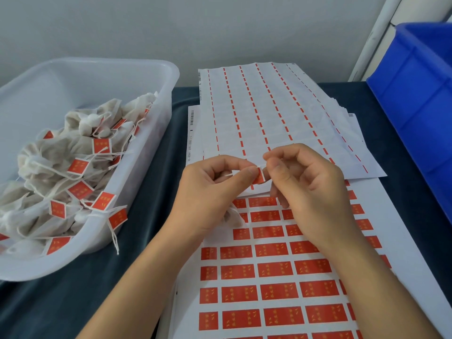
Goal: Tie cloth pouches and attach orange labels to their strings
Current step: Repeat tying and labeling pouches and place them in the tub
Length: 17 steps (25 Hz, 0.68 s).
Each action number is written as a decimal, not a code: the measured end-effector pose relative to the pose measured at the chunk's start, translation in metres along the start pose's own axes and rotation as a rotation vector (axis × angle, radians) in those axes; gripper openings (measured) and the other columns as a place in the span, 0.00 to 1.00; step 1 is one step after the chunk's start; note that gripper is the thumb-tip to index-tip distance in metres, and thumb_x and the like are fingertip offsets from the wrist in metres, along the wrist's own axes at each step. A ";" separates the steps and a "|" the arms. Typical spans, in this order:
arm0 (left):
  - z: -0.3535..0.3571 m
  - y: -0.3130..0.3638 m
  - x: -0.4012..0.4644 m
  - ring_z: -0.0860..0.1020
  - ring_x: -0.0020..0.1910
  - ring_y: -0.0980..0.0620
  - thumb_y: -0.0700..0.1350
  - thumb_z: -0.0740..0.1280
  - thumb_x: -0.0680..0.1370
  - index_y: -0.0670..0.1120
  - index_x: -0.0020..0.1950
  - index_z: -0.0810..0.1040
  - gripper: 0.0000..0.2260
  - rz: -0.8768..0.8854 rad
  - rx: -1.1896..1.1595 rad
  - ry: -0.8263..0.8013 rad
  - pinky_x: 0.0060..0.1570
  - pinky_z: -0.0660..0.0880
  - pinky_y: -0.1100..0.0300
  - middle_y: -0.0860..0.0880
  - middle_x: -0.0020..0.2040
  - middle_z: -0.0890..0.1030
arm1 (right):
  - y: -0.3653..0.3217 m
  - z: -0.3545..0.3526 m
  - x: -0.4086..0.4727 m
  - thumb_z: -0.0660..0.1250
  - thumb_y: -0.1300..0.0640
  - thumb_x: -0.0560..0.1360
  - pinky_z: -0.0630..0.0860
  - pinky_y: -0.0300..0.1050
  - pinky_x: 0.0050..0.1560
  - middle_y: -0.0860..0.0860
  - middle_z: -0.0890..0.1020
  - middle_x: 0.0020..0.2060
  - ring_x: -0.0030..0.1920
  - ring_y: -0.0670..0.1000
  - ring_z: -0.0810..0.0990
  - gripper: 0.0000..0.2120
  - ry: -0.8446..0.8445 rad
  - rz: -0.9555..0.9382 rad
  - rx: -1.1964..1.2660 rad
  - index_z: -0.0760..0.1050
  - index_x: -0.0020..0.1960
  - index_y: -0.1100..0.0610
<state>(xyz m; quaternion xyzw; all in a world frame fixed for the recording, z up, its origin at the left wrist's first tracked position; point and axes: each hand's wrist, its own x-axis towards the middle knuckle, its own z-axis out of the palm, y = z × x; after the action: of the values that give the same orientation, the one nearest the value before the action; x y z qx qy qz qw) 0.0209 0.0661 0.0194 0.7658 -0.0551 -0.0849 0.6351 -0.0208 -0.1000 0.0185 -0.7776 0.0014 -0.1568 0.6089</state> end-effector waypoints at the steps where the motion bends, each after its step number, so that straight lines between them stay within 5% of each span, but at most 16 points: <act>1: 0.001 -0.001 0.000 0.78 0.29 0.55 0.52 0.75 0.78 0.55 0.43 0.88 0.06 0.000 0.001 0.001 0.32 0.76 0.68 0.45 0.36 0.85 | 0.001 -0.001 0.000 0.69 0.47 0.80 0.81 0.35 0.43 0.42 0.85 0.41 0.44 0.45 0.85 0.07 -0.041 0.004 0.018 0.79 0.57 0.46; 4: 0.002 -0.001 0.000 0.81 0.32 0.61 0.49 0.74 0.79 0.53 0.42 0.88 0.07 0.006 -0.005 0.012 0.32 0.76 0.71 0.53 0.35 0.85 | 0.003 0.000 -0.001 0.72 0.54 0.78 0.84 0.43 0.49 0.44 0.85 0.44 0.48 0.48 0.85 0.12 -0.127 0.003 -0.018 0.78 0.60 0.45; 12: -0.001 -0.002 0.001 0.81 0.29 0.56 0.51 0.72 0.80 0.52 0.43 0.87 0.08 -0.008 0.012 -0.022 0.31 0.76 0.68 0.46 0.35 0.84 | 0.006 -0.001 -0.001 0.71 0.49 0.77 0.82 0.37 0.48 0.41 0.84 0.47 0.51 0.45 0.83 0.11 -0.095 0.013 -0.001 0.79 0.59 0.41; 17: -0.001 -0.003 0.001 0.81 0.35 0.39 0.52 0.72 0.80 0.54 0.44 0.86 0.06 0.070 0.058 -0.077 0.31 0.80 0.62 0.41 0.36 0.82 | 0.008 -0.001 0.000 0.69 0.52 0.80 0.80 0.35 0.43 0.40 0.84 0.42 0.47 0.45 0.83 0.03 -0.082 0.046 -0.035 0.81 0.49 0.44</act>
<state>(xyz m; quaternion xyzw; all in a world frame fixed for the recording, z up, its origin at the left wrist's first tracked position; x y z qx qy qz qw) 0.0214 0.0672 0.0162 0.7776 -0.1086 -0.0906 0.6127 -0.0194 -0.1026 0.0111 -0.7937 -0.0029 -0.1109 0.5981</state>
